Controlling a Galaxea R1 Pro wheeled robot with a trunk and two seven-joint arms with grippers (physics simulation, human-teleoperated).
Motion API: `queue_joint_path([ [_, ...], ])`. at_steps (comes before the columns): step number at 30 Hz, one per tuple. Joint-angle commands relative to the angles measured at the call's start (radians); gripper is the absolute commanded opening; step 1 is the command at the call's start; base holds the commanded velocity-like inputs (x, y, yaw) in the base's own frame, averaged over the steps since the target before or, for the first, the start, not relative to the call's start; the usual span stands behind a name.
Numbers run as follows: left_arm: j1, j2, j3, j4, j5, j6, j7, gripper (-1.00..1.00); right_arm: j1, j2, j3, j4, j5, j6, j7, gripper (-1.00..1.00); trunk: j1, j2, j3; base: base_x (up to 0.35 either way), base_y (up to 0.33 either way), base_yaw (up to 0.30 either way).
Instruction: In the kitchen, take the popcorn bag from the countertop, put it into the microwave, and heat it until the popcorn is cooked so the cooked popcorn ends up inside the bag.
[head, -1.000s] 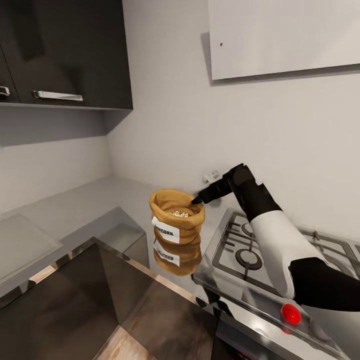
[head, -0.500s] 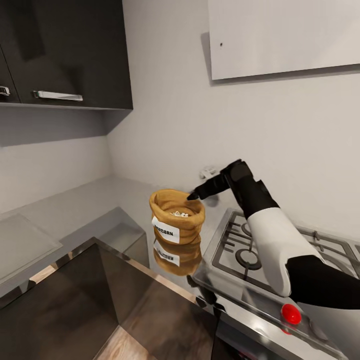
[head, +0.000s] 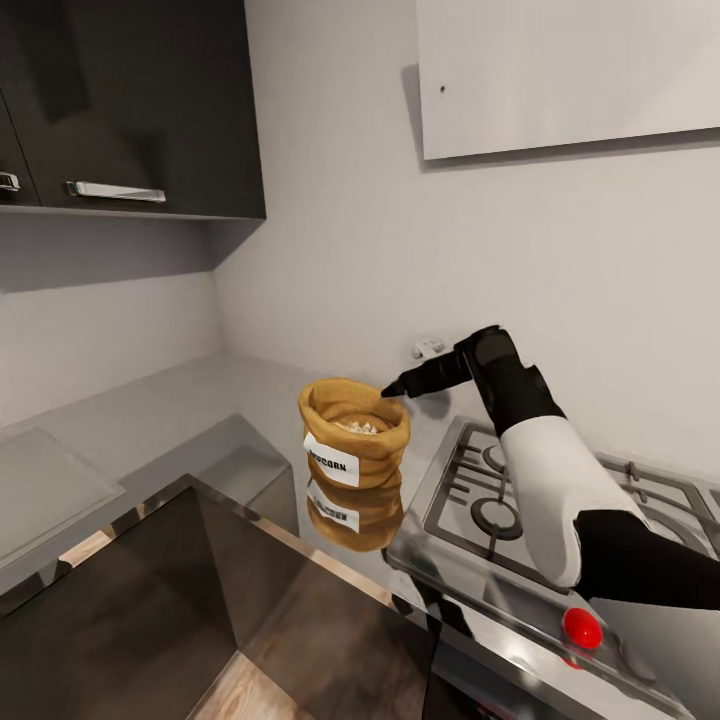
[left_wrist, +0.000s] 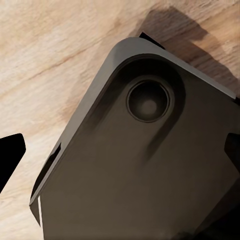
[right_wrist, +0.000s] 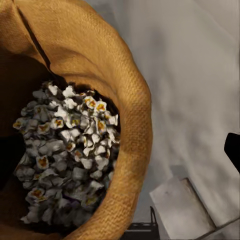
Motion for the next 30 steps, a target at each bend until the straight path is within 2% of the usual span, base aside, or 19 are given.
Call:
queue_joint_path([
  [1, 0.000, 0.000, 0.004, -0.001, -0.002, -0.002, 0.001, 1.00, -0.001, 0.002, -0.006, 0.005, 0.011, 0.003, 0.010, 1.00, 0.000, -0.001, -0.001, 0.000, 0.000, 0.000],
  [6, 0.000, 0.001, 0.004, -0.001, -0.003, -0.002, -0.001, 1.00, 0.015, 0.005, -0.004, 0.033, 0.015, -0.002, 0.010, 1.00, 0.000, -0.001, -0.001, 0.004, 0.000, 0.000],
  [12, 0.000, 0.000, 0.000, -0.001, -0.005, -0.002, -0.001, 1.00, 0.018, 0.005, -0.005, 0.042, 0.014, -0.002, 0.008, 1.00, 0.000, -0.001, -0.001, 0.181, 0.000, 0.000],
  [25, 0.000, 0.000, 0.004, -0.001, -0.004, -0.002, 0.000, 1.00, 0.019, 0.001, -0.005, 0.046, 0.016, -0.002, 0.005, 1.00, 0.000, -0.001, -0.001, 0.007, 0.000, 0.000],
  [30, 0.000, 0.000, 0.004, -0.001, -0.004, -0.002, 0.000, 1.00, 0.019, 0.001, -0.005, 0.119, 0.018, -0.003, 0.005, 1.00, 0.000, -0.001, -0.001, 0.000, 0.000, 0.000],
])
